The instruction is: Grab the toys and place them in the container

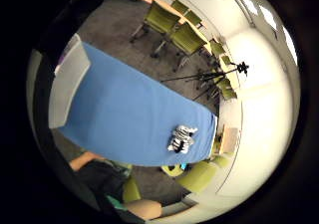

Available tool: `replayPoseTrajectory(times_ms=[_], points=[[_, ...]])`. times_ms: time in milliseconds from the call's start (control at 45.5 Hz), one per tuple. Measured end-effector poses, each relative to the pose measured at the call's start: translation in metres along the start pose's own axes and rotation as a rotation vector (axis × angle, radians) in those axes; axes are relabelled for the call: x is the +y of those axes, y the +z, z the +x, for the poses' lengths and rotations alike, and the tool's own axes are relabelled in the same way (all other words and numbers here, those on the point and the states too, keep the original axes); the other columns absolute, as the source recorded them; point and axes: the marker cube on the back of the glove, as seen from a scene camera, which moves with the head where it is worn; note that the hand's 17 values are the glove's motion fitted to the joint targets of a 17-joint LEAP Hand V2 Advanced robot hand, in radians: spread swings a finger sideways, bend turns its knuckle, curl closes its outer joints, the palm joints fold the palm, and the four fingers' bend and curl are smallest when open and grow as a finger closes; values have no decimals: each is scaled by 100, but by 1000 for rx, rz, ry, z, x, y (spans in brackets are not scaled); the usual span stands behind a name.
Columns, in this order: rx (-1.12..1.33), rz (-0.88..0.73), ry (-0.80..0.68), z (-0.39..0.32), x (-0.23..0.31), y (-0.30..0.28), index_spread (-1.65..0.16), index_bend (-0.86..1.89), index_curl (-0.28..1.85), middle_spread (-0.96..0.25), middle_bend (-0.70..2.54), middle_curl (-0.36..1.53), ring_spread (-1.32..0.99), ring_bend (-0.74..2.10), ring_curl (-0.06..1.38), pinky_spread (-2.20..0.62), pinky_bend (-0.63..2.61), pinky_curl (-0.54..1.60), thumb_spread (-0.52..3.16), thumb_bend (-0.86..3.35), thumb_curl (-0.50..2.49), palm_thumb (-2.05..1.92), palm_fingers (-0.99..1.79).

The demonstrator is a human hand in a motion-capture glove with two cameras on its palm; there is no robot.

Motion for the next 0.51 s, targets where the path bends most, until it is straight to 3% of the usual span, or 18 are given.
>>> replayPoseTrajectory(times_ms=[44, 176, 505], points=[[-6, 1, -2, 15, 12, -4, -32, 10, 66, -10, 31, 46, -24, 49, 27, -8, 81, 34, 106, -9, 30, -12, -10], [75, -9, 261, 84, 43, -8, -32, 13, 60, -10, 29, 45, -25, 47, 27, -8, 78, 33, 105, -9, 26, -12, -7], [105, -35, 447, 204, 128, 19, -32, 15, 51, -11, 26, 44, -27, 40, 26, -7, 77, 34, 105, -8, 21, -11, -2]])
